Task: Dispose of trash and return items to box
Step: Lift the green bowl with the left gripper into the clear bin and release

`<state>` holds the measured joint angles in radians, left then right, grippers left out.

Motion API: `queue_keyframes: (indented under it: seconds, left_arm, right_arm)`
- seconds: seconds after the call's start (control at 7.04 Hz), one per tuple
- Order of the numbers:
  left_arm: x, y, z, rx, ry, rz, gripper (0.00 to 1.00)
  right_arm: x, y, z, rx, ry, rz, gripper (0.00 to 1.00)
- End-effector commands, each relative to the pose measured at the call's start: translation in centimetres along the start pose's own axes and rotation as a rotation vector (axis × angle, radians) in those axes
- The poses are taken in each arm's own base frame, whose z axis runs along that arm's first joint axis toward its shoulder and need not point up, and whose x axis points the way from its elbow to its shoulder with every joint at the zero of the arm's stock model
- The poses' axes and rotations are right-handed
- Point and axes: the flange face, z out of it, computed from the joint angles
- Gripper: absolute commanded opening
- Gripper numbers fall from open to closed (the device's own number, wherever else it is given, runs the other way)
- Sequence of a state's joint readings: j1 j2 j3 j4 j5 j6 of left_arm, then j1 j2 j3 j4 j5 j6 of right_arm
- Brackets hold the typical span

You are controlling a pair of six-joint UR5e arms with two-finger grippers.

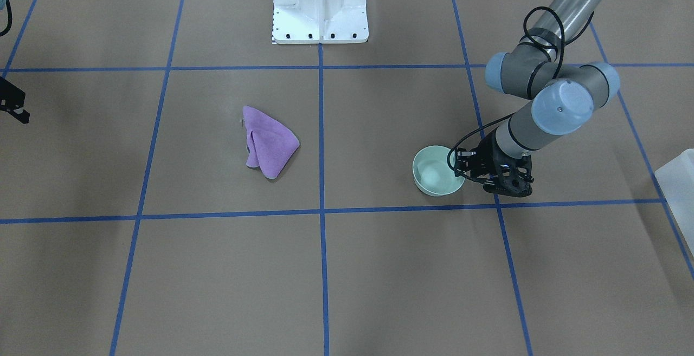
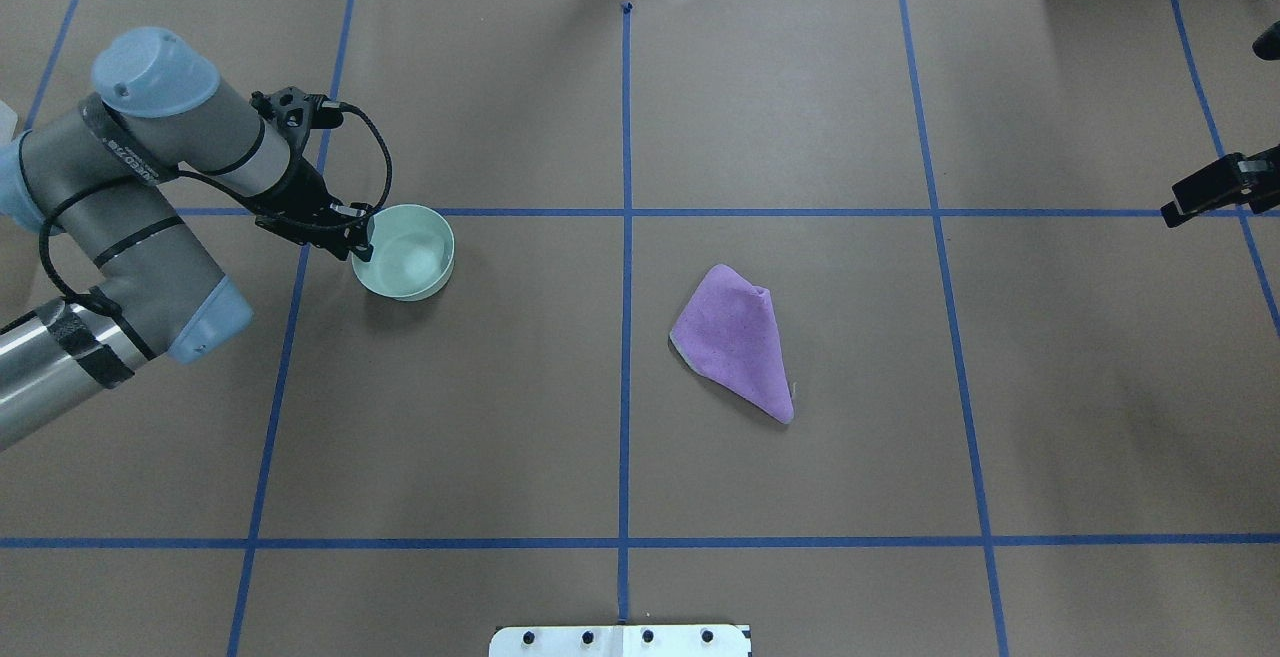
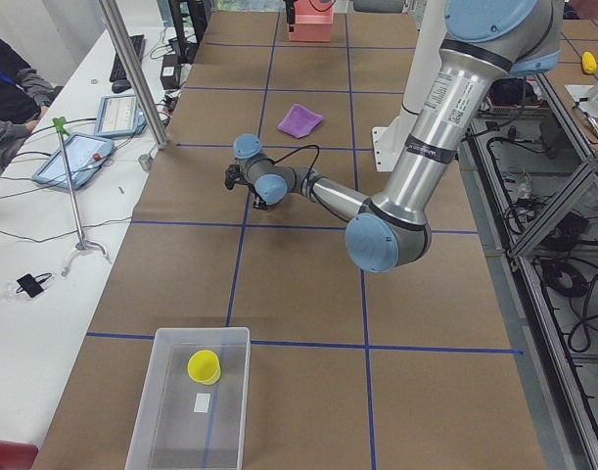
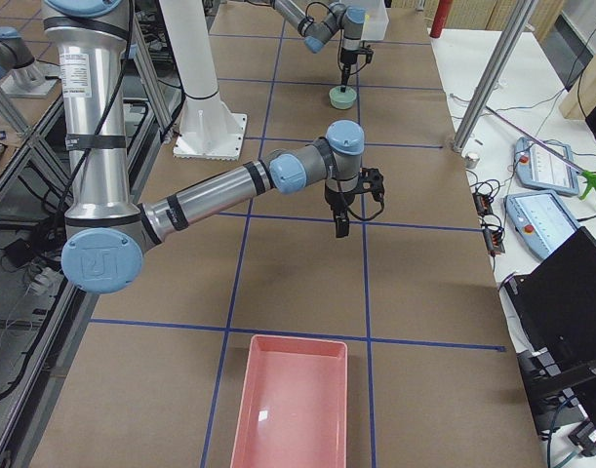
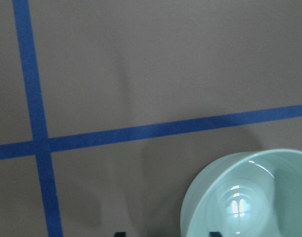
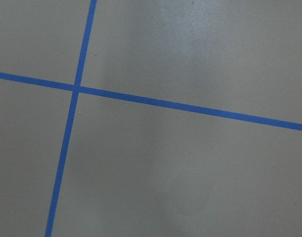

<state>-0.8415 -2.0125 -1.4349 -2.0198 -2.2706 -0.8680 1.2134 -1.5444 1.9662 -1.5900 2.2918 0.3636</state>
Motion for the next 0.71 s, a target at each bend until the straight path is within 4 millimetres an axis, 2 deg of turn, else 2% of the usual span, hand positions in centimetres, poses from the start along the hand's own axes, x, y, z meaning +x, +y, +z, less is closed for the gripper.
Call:
queue_keyframes:
  seconds: [0.0, 0.14, 0.28, 0.43, 0.57]
  left_arm:
    - [1.2, 0.1, -1.3, 0.014, 0.024, 0.003, 0.0]
    - [0.6, -0.7, -3.8, 0.039, 0.036, -0.011, 0.0]
    - [-3.3, -2.2, -7.9, 0.04, 0.075, -0.073, 0.0]
    - [-10.1, -3.6, -13.4, 0.067, 0.108, -0.162, 0.0]
    - [-15.6, -3.8, -17.0, 0.121, 0.096, -0.229, 0.0]
  right_arm:
    - [-0.1, 0.0, -0.1, 0.002, -0.001, -0.002, 1.0]
    - [-0.1, 0.0, -0.1, 0.003, -0.001, -0.003, 1.0]
    - [-0.1, 0.0, -0.1, 0.002, -0.002, -0.003, 1.0]
    - [-0.1, 0.0, -0.1, 0.002, -0.002, -0.003, 1.0]
    - [-0.1, 0.0, -0.1, 0.003, -0.001, -0.003, 1.0]
